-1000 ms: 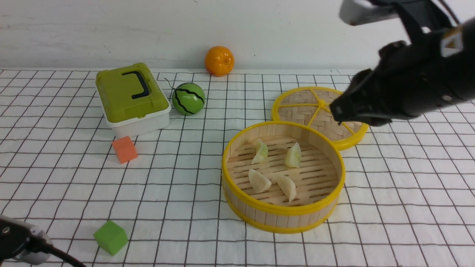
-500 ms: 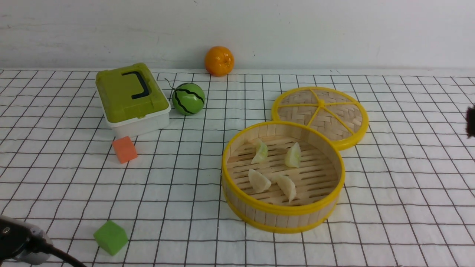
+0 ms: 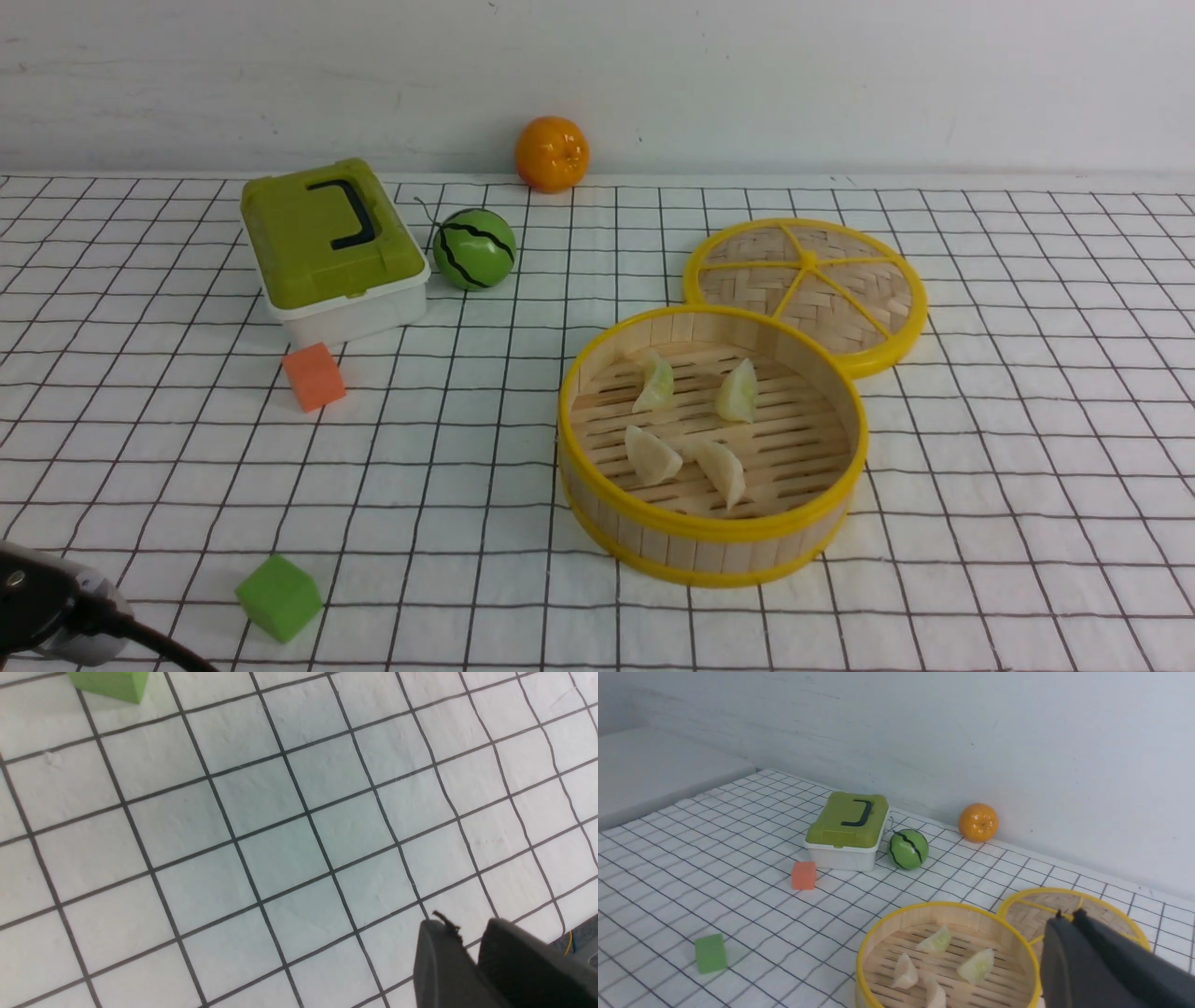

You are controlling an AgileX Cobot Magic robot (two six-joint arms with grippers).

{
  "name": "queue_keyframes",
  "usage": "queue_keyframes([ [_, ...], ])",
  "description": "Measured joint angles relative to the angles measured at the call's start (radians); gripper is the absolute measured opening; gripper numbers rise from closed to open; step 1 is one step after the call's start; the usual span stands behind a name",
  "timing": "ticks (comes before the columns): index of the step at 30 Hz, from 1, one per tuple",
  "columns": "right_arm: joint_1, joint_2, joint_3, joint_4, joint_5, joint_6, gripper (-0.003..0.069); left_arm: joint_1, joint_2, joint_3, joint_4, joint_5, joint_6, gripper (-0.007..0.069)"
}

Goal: Put the dumplings into the steamer on the table with the white tablecloth.

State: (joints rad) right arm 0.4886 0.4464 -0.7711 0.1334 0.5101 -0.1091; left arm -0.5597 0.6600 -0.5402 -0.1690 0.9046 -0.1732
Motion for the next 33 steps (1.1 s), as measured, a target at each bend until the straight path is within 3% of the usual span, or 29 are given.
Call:
queue_keyframes([
  [6,-0.073,-0.079,0.24,-0.059,-0.211,0.0,-0.0006,0.0,0.0,0.0,0.0,0.0,0.0,0.0127],
  [9,-0.203,-0.175,0.443,-0.059,-0.354,0.0,-0.0006,0.0,0.0,0.0,0.0,0.0,0.0,0.0129],
  [11,-0.252,-0.203,0.503,-0.059,-0.386,0.0,-0.0006,0.0,0.0,0.0,0.0,0.0,0.0,0.0132],
  [13,-0.36,-0.281,0.613,-0.059,-0.419,0.0,-0.0006,0.0,0.0,0.0,0.0,0.0,0.0,0.0135],
  [19,-0.509,-0.408,0.772,-0.067,-0.383,0.063,-0.0006,0.0,0.0,0.0,0.0,0.0,0.0,0.014],
  [25,-0.523,-0.456,0.798,-0.088,-0.175,0.137,-0.0006,0.0,0.0,0.0,0.0,0.0,0.0,0.0144],
  [33,-0.523,-0.456,0.79,-0.092,-0.129,0.15,-0.0022,0.0,0.0,0.0,0.0,0.0,0.0,0.0146],
])
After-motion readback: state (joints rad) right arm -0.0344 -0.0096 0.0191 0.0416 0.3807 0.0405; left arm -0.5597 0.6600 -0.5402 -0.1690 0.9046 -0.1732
